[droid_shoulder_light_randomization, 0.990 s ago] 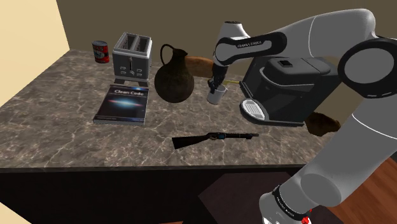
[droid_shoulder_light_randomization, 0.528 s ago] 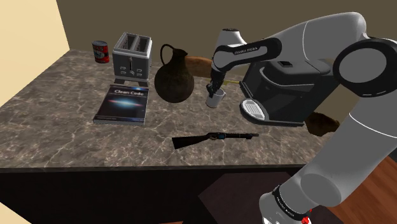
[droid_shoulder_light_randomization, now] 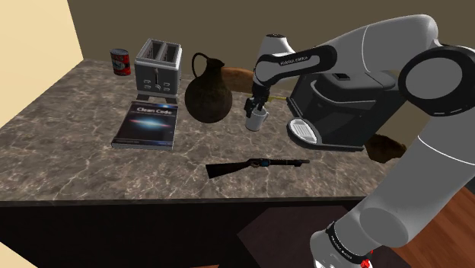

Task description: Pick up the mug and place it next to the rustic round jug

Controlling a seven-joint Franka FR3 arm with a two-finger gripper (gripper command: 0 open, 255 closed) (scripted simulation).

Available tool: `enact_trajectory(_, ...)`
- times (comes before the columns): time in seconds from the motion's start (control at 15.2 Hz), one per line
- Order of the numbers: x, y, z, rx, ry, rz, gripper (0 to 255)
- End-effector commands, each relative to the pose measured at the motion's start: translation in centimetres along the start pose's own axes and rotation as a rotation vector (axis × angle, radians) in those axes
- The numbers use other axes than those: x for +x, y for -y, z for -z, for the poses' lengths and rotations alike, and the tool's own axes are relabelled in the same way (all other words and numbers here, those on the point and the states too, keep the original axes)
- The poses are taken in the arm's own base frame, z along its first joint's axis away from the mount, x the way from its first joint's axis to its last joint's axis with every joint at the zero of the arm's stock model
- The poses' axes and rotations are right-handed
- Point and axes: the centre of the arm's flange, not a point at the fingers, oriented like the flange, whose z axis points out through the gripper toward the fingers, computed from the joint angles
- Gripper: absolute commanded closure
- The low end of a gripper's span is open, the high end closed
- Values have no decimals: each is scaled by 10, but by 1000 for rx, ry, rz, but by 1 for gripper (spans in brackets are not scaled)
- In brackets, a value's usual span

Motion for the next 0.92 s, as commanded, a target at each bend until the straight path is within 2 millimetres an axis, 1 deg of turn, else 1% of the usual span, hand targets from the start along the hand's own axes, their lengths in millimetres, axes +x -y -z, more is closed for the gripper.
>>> enact_trajectory(0.0,0,0,0,0,0,0,0)
enact_trajectory(0.07,0,0,0,0,0,0,0)
enact_trajectory(0.26,0,0,40,0,0,0,0)
enact_trajectory(0.33,0,0,50,0,0,0,0)
enact_trajectory(0.86,0,0,50,0,0,0,0)
